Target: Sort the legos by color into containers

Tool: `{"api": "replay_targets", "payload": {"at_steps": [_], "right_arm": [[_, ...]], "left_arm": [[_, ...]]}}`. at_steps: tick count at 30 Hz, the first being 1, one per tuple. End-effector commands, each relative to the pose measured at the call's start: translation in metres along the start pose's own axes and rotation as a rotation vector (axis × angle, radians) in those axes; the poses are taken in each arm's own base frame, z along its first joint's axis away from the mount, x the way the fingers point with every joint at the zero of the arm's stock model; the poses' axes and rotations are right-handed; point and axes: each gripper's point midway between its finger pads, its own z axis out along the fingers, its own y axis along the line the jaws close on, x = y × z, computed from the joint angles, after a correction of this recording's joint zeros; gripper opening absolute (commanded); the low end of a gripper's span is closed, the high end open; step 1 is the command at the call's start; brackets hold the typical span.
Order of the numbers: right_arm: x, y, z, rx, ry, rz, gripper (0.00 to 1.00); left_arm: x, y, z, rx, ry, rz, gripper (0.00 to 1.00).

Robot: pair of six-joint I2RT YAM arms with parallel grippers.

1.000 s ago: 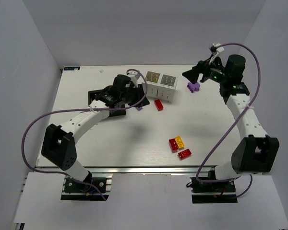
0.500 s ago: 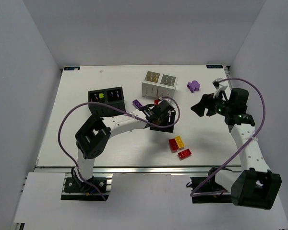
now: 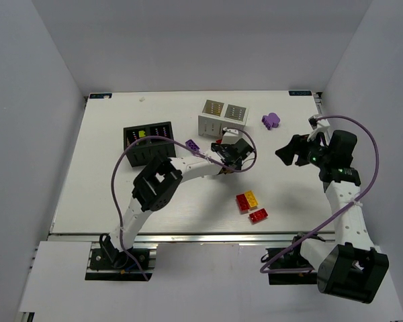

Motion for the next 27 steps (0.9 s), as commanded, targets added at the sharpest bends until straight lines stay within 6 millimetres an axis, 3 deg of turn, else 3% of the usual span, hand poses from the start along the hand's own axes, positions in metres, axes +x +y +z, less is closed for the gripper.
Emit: {"api": "replay_targets", "payload": {"at_steps": [1, 10, 16, 27], "right_arm": [[-0.014, 0.004, -0.005, -0.016, -0.059, -0.029, 0.72], [-0.015, 0.002, -0.009, -0.026, -0.075, -0.020, 0.72], [-0.015, 0.002, -0.011, -0.032, -0.079, -0.016, 0.72], [-0.016, 0.001, -0.015, -0.046, -0.091, 0.027, 0.71]], "left_arm": [[-0.043, 0.003, 0.002, -0.082, -0.166, -0.048, 0.79], [-0.056, -0.015, 0.020, -0.073, -0.222, 0.000, 0.77], [-0.060, -0.011, 0.035, -0.101, -0.223, -0.011, 0.75], [-0.057, 0.005, 0.041, -0.165, -0.234, -0.024, 0.74]]}}
